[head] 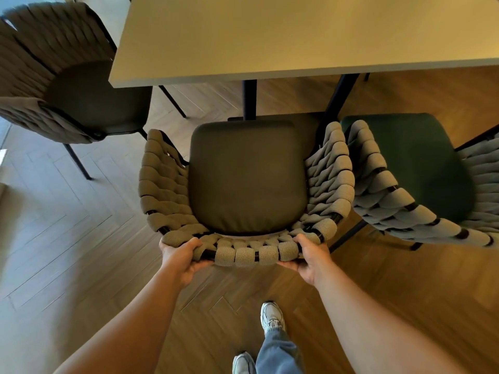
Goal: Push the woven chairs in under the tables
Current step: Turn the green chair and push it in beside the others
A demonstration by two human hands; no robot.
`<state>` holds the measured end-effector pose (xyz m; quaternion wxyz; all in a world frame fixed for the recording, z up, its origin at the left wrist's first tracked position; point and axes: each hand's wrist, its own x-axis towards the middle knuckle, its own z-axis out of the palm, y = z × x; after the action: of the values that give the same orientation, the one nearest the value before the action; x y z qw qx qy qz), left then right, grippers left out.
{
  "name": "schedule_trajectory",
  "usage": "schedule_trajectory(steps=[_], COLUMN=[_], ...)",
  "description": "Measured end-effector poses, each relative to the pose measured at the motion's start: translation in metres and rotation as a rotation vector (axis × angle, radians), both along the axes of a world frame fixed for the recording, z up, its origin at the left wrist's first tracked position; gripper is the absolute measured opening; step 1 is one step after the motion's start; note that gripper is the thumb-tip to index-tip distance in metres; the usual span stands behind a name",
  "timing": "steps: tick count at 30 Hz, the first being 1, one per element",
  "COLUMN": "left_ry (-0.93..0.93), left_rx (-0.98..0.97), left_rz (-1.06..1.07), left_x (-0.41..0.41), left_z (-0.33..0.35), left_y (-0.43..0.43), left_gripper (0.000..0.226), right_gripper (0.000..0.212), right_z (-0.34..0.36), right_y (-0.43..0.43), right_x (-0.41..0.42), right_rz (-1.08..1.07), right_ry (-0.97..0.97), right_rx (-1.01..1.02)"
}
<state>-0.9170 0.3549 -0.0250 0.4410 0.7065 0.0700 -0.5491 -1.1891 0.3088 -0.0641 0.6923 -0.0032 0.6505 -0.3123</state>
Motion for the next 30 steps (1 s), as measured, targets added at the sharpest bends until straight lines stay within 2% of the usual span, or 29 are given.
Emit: schedule_trajectory(steps=[7, 16, 21, 25, 26, 28, 30], left_ry=[0.006, -0.019, -0.064, -0.240, -0.300, -0.381, -0.413], left_rx=[-0.017, -0.016, 0.001, 0.054, 0.082, 0.116, 0.110], left_rz=[0.012, 0.033, -0.013, -0.312, -0.424, -0.641, -0.833], left_x=[-0.004, -0.004, -0.005, -0.016, -0.019, -0.022, -0.026], left_z=[0.004, -0.001, -0.007, 0.009, 0.013, 0.020, 0.027], left_y=[0.005, 0.007, 0.011, 0.028, 0.034, 0.048, 0.064], left_gripper=[0.082, 0.088, 0.067, 0.034, 0.033, 0.052, 0.056], right_gripper=[0.043, 0.040, 0.041, 0.044, 0.045, 0.048, 0.047], right_z=[0.008, 0.011, 0.015, 0.028, 0.031, 0.037, 0.044], right_y=[0.001, 0.000, 0.003, 0.015, 0.019, 0.032, 0.051], right_x=[-0.004, -0.008, -0.021, -0.022, -0.022, -0.025, -0.029], right_rz=[0.058, 0.105, 0.255, 0.457, 0.504, 0.606, 0.800], right_ry=[0.011, 0.052, 0.157, 0.326, 0.371, 0.452, 0.529], right_rx=[-0.012, -0.019, -0.078, -0.136, -0.147, -0.153, -0.166])
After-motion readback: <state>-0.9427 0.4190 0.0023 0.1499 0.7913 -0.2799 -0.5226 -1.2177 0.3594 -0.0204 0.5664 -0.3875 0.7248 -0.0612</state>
